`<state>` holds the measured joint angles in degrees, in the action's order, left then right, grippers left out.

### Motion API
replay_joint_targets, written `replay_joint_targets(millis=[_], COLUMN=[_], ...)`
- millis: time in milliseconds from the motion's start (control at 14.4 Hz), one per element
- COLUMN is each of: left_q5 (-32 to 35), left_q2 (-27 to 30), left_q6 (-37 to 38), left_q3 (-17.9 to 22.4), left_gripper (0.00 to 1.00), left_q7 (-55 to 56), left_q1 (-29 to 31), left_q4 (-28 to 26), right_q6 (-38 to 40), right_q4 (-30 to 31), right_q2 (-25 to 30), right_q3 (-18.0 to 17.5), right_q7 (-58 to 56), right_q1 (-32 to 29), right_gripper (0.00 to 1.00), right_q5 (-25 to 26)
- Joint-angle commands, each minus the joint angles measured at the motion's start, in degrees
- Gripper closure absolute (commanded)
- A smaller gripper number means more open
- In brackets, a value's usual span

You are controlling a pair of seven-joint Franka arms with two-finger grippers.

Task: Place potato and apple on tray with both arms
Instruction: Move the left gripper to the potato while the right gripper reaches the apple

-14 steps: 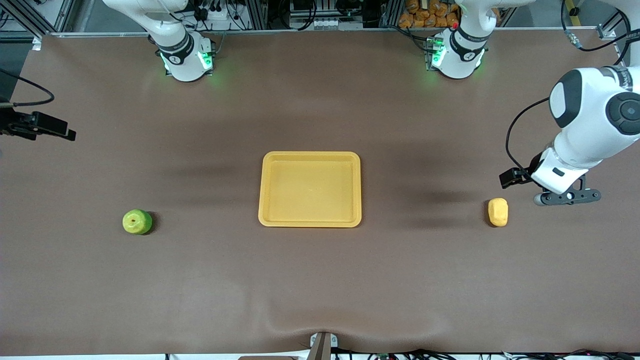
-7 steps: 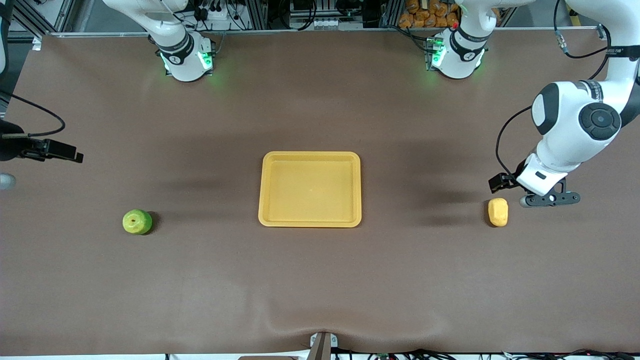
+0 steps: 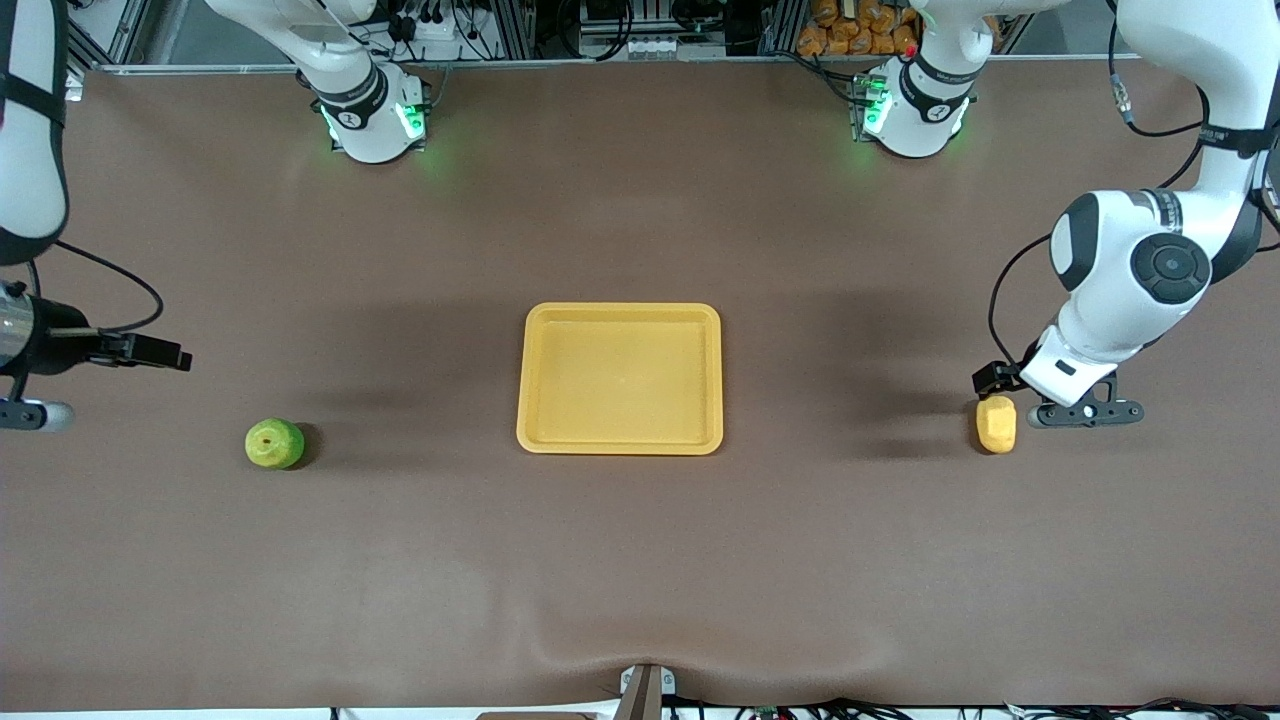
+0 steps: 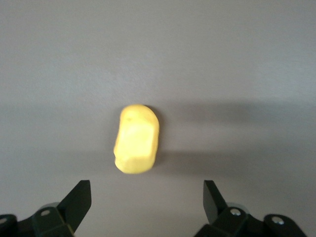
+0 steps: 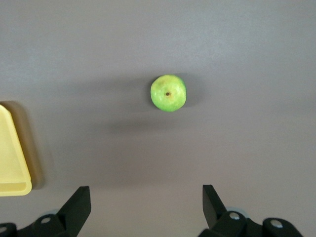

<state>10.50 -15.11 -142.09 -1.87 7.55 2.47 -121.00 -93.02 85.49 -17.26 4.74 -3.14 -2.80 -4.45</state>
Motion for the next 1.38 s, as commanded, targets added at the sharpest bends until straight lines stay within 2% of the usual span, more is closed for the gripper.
replay_joint_targets(millis=[0, 415, 830, 1315], left_q5=[1.6, 4.1, 4.1, 4.2], left_q2=[-2.5, -7.6, -10.9, -12.9], left_q6=[-4.0, -7.6, -7.8, -7.8], left_q3=[-0.2, -0.2, -0.1, 0.1], left_gripper=[0.00, 0.00, 0.00, 0.00], left_q7=[-1.0, -0.8, -0.4, -0.7], left_q1=[1.2, 1.2, 1.4, 1.7], left_q4=[0.2, 2.0, 3.9, 5.3], right_q6=[0.1, -2.1, -11.5, -23.6], right_q4=[-0.2, 0.7, 9.1, 20.3], right_q2=[-1.7, -6.8, -5.9, -2.1], right_q3=[-0.3, -0.5, -0.5, -0.5], right_q7=[0.6, 0.2, -0.1, -0.3], right_q1=[-0.3, 0.3, 0.3, 0.6], right_gripper=[0.00, 0.00, 0.00, 0.00], right_q5=[0.1, -0.1, -0.4, -0.4])
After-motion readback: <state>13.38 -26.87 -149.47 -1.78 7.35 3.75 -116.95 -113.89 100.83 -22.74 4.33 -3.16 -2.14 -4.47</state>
